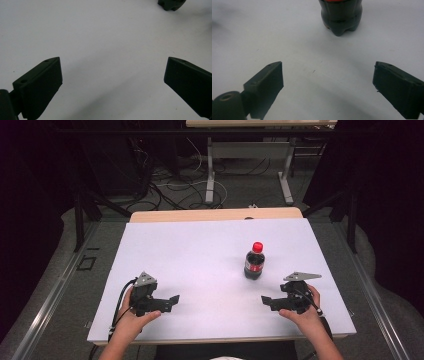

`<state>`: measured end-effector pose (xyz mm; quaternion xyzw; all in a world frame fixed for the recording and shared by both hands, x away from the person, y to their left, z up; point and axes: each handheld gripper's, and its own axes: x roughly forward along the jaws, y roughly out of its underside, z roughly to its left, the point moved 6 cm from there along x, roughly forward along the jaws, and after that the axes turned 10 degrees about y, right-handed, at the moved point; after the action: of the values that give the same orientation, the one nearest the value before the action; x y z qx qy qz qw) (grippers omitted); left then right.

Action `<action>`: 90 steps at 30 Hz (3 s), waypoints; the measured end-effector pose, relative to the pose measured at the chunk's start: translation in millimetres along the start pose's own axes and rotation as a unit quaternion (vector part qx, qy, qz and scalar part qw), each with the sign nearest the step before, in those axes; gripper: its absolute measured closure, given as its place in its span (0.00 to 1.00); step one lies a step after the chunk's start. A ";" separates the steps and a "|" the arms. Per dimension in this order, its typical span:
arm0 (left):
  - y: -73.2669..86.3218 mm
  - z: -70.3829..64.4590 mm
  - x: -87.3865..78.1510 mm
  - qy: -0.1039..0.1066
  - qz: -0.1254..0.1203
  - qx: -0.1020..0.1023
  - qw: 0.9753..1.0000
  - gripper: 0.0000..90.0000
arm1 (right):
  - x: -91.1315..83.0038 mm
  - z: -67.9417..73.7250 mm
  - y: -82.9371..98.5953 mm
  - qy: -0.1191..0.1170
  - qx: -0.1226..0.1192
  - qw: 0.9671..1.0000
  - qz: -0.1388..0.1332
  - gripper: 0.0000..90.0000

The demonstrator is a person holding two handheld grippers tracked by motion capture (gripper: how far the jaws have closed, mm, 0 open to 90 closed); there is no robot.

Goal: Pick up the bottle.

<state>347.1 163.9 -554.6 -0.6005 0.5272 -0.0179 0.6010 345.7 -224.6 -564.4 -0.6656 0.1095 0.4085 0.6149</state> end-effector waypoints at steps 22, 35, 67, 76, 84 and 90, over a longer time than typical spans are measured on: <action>7.0 9.6 -7.6 -0.018 0.002 -0.019 1.000 0.03 | 17.5 -7.5 -27.2 0.003 -0.035 0.999 -0.021 0.17; 11.0 17.0 -7.5 -0.026 0.003 -0.029 0.999 0.03 | 51.7 -3.8 -67.0 0.008 -0.058 0.997 -0.058 0.20; 14.7 19.6 -5.3 -0.029 0.015 -0.025 0.999 0.03 | 85.0 -2.4 -73.2 0.016 -0.056 0.997 -0.056 0.30; 14.8 19.3 -4.8 -0.028 0.012 -0.029 0.999 0.03 | 84.4 -1.7 -72.9 0.015 -0.057 0.997 -0.056 0.31; 15.0 20.0 -4.7 -0.028 0.014 -0.029 0.999 0.03 | 82.9 -0.6 -73.4 0.015 -0.081 0.995 -0.061 0.31; 15.0 20.0 -4.6 -0.029 0.011 -0.030 0.999 0.03 | 74.1 9.4 -72.7 -0.003 -0.082 0.994 -0.065 0.31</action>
<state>349.0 185.1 -568.5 -0.6124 0.5165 0.0221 0.5981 436.6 -173.7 -560.9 -0.7183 0.0302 0.3771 0.5839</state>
